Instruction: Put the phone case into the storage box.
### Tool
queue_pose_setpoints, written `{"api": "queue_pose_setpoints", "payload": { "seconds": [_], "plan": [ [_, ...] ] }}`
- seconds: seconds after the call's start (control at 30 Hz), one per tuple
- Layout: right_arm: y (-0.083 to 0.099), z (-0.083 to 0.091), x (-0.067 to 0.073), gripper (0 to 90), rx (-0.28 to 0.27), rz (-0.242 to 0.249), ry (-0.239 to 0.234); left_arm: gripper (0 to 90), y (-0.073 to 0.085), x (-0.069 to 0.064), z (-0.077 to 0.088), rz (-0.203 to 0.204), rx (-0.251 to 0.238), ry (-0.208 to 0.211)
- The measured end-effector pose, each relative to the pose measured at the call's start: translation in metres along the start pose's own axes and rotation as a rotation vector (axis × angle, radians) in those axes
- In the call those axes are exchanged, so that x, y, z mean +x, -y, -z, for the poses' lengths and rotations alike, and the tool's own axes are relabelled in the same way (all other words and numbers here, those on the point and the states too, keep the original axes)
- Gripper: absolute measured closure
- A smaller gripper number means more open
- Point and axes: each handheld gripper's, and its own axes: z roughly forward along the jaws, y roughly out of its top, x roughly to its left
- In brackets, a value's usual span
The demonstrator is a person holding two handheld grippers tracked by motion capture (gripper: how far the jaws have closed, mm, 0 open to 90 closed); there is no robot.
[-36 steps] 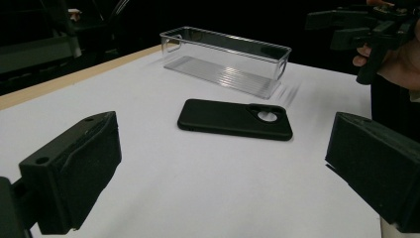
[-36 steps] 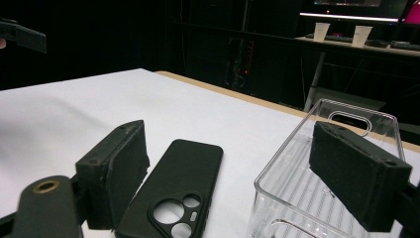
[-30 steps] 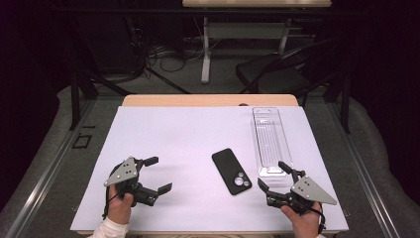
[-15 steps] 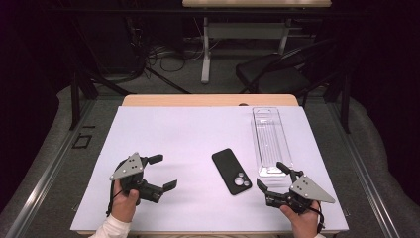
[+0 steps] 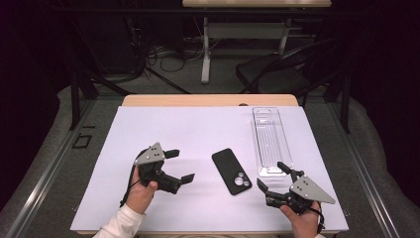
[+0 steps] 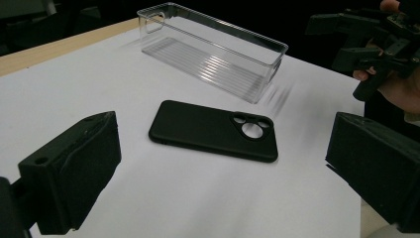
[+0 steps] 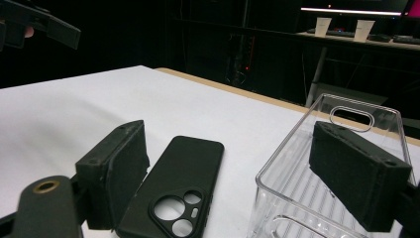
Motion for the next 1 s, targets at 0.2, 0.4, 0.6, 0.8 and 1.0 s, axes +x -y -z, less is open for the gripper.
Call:
{"api": "queue_pose_setpoints", "payload": {
  "seconds": [0.2, 0.4, 0.6, 0.8, 1.0],
  "plan": [
    [0.0, 0.0, -0.002, 14.2, -0.002, -0.007, 0.002, 0.5, -0.011, 0.001, -0.015, 0.027, 0.036, 0.005],
    [0.001, 0.0, -0.002, 14.2, 0.0, -0.008, 0.002, 0.5, -0.024, -0.002, -0.031, 0.018, 0.06, 0.002],
    [0.001, 0.0, -0.003, 14.2, 0.002, -0.012, 0.001, 0.5, -0.031, -0.002, -0.047, 0.007, 0.084, -0.013],
    [0.001, 0.0, -0.003, 14.2, 0.002, -0.012, -0.001, 4.6, -0.036, -0.004, -0.061, -0.017, 0.09, -0.017],
    [0.002, 0.0, -0.004, 14.2, 0.004, -0.012, -0.001, 16.0, -0.042, -0.006, -0.07, -0.026, 0.071, -0.019]
  ]
}}
